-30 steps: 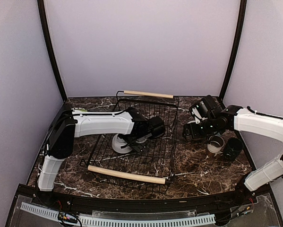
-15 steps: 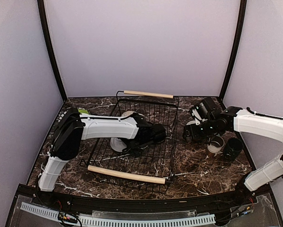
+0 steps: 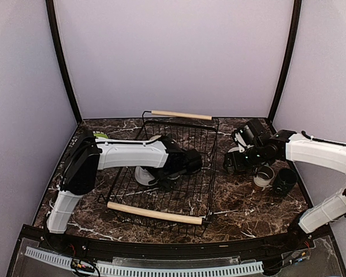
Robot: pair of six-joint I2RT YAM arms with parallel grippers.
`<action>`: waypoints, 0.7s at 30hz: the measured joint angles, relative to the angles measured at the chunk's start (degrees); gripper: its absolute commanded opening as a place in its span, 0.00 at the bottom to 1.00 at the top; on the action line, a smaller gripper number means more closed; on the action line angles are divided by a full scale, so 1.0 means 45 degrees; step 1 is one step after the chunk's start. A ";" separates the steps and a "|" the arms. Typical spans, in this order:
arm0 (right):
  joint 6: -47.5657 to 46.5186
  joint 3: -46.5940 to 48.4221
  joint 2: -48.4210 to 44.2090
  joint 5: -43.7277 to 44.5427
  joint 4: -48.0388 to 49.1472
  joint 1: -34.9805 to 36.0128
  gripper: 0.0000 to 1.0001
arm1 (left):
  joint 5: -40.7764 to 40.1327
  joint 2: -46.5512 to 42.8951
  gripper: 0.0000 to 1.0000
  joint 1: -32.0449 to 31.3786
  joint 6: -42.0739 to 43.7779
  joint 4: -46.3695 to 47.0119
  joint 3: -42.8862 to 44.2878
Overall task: Unload the mixed dishes from the dish rack
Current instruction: Grab the bowl from the dish rack.
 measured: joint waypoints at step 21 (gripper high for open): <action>0.0092 -0.0238 0.0000 -0.0005 0.0087 0.0000 0.90 | 0.0714 -0.1744 0.96 0.0019 0.1647 0.0729 -0.2035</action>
